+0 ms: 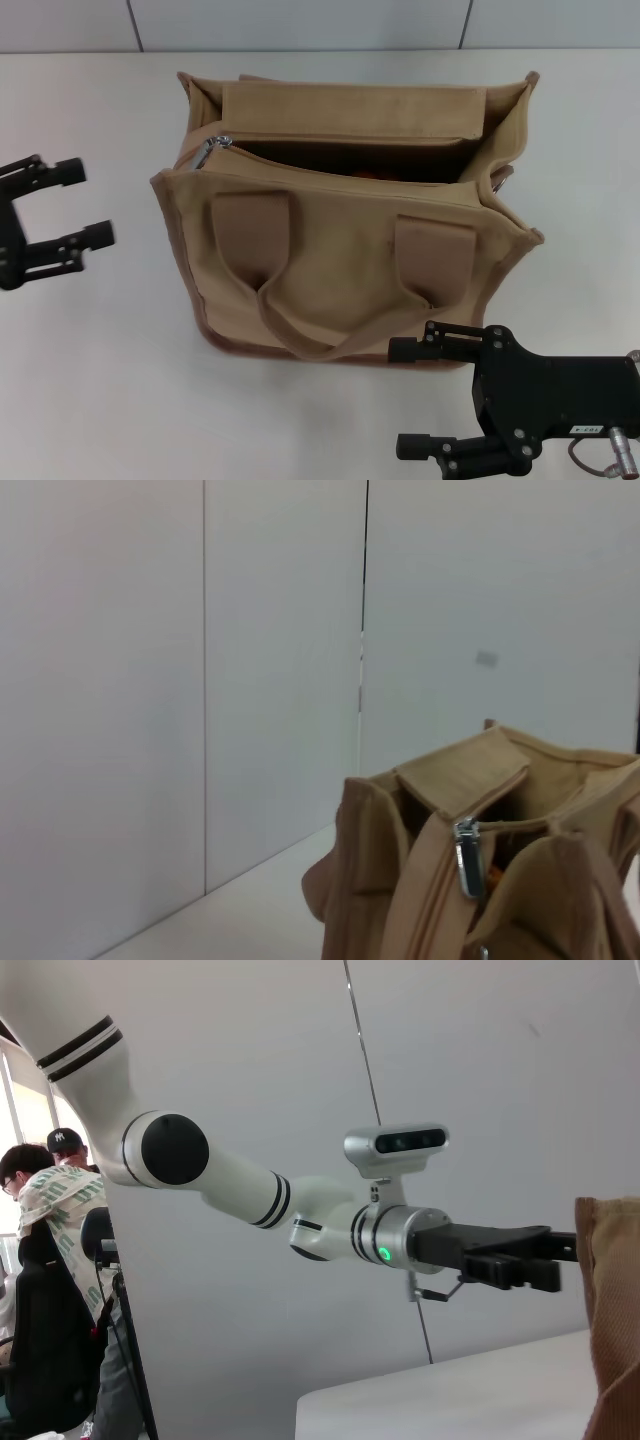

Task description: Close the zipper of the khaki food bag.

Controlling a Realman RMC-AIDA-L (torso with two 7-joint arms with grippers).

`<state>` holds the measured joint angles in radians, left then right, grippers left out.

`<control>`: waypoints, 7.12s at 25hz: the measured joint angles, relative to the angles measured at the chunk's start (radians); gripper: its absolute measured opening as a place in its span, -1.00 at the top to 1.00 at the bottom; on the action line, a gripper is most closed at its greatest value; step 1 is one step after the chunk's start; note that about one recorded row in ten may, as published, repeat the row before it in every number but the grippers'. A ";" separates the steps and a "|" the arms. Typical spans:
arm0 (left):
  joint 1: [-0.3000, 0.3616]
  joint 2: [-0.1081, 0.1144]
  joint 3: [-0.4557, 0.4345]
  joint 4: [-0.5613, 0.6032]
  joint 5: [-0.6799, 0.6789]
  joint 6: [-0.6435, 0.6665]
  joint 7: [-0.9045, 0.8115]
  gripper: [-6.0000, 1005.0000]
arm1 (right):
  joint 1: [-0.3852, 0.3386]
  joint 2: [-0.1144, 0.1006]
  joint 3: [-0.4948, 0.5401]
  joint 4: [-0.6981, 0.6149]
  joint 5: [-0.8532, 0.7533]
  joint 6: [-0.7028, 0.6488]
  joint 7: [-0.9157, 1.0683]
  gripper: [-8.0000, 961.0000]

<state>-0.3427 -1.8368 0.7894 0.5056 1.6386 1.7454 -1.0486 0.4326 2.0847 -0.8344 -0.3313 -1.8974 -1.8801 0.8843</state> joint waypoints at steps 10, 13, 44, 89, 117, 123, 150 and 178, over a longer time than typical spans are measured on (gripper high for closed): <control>-0.114 -0.066 0.005 0.001 0.103 -0.115 0.022 -0.36 | -0.003 0.000 0.002 0.000 0.000 -0.001 0.002 -0.70; -0.130 -0.077 0.003 0.001 0.119 -0.121 0.022 -0.32 | -0.003 0.000 0.002 0.000 0.001 -0.001 0.002 -0.69; -0.142 -0.113 -0.118 0.010 0.115 -0.044 0.051 0.87 | 0.005 0.000 0.002 0.000 0.018 -0.012 0.004 -0.69; -0.203 -0.201 -0.207 0.139 0.081 -0.009 -0.276 0.91 | 0.206 -0.029 0.147 -0.250 0.198 -0.203 0.905 -0.69; -0.170 -0.228 -0.213 0.134 0.050 0.003 -0.265 0.88 | 0.427 -0.060 -0.063 -0.316 0.147 0.110 1.349 -0.68; -0.170 -0.228 -0.213 0.133 0.050 0.008 -0.264 0.88 | 0.467 -0.057 -0.082 -0.315 0.082 0.162 1.418 -0.07; -0.180 -0.231 -0.203 0.131 0.028 0.032 -0.264 0.85 | 0.528 -0.023 -0.188 -0.316 0.040 0.295 1.468 0.30; -0.187 -0.233 -0.202 0.117 0.026 0.050 -0.263 0.83 | 0.526 -0.009 -0.192 -0.327 0.048 0.329 1.463 0.30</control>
<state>-0.5292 -2.0693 0.5875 0.6227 1.6642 1.7952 -1.3118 0.9586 2.0754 -1.0261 -0.6582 -1.8497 -1.5509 2.3476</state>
